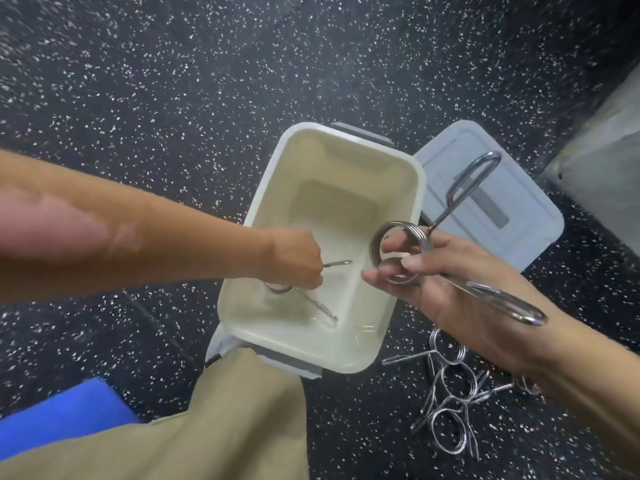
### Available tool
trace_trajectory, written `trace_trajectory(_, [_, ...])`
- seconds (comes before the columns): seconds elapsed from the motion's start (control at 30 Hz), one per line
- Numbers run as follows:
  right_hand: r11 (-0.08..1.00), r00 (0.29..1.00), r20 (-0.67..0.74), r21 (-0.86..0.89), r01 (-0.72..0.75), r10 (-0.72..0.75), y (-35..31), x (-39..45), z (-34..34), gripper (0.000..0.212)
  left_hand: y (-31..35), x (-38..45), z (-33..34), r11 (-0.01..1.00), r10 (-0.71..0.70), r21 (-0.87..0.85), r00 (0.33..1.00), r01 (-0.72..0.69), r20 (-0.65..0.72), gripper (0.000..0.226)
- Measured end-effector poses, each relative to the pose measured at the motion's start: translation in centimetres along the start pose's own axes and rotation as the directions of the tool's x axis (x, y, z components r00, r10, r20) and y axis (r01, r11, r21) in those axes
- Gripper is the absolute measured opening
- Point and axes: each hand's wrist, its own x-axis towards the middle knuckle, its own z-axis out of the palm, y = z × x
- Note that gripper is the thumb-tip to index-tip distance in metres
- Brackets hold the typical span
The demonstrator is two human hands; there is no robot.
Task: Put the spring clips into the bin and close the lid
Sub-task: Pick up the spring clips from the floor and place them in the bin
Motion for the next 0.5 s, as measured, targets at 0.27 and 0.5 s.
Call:
trace_trajectory(0.27, [0.939, 0.996, -0.001, -0.333, 0.082, -0.087, -0.6, -0.1, -0.2, 0.022, 0.9, -1.6, -2.0, 0.966, -0.195, -0.172, 0.981, 0.195, 0.019, 0.015])
trace_trajectory(0.5, [0.62, 0.95, -0.062, -0.77, 0.149, -0.305, -0.3, 0.6, 0.4, 0.036, 2.7, -6.5, -3.8, 0.816, -0.383, -0.525, 0.906, 0.241, -0.18, 0.034])
